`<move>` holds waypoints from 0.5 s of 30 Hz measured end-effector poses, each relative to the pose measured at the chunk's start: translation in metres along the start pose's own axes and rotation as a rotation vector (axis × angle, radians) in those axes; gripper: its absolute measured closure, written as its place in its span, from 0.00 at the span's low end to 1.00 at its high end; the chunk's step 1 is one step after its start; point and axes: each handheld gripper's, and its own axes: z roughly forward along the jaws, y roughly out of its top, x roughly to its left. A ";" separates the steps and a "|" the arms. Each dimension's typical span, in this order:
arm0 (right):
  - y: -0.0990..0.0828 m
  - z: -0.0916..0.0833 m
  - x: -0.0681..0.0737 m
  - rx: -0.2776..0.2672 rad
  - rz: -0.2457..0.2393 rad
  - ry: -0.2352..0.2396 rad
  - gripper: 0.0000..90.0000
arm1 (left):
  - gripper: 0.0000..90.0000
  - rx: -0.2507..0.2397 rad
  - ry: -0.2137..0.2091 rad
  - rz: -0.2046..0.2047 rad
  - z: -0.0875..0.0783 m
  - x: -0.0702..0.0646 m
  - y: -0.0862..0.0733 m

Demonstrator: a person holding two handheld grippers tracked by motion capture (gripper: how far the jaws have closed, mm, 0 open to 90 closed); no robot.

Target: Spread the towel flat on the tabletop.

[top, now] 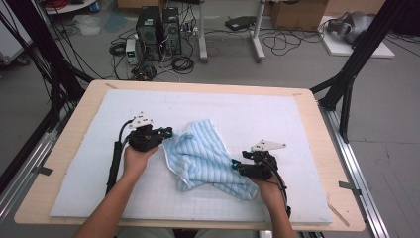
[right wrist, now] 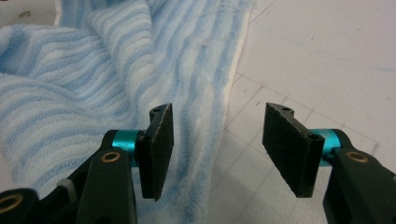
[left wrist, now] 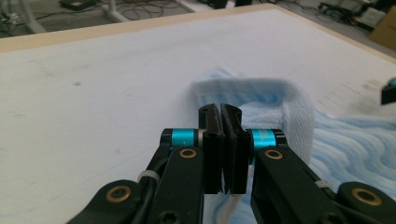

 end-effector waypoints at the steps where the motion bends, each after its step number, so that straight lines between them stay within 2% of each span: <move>1: 0.001 0.001 0.000 -0.005 -0.003 -0.007 0.48 | 0.97 0.000 0.021 -0.016 -0.002 0.005 -0.001; 4: 0.005 0.004 0.000 -0.004 -0.007 -0.012 0.48 | 0.97 0.007 0.083 -0.045 -0.007 0.020 -0.004; 7: 0.013 0.010 -0.001 -0.008 -0.008 -0.009 0.48 | 0.95 -0.006 0.111 -0.079 -0.011 0.030 -0.009; 8: 0.016 0.012 0.000 -0.007 -0.007 -0.010 0.48 | 0.87 -0.026 0.117 -0.090 -0.012 0.031 -0.010; 9: 0.020 0.015 0.000 -0.006 -0.016 -0.005 0.48 | 0.75 -0.046 0.116 -0.111 -0.014 0.030 -0.011; 11: 0.027 0.023 0.002 0.002 -0.033 -0.008 0.47 | 0.62 -0.056 0.128 -0.107 -0.015 0.028 -0.011; 15: 0.041 0.041 0.005 0.021 -0.077 -0.006 0.45 | 0.53 -0.066 0.107 -0.078 -0.019 0.024 -0.009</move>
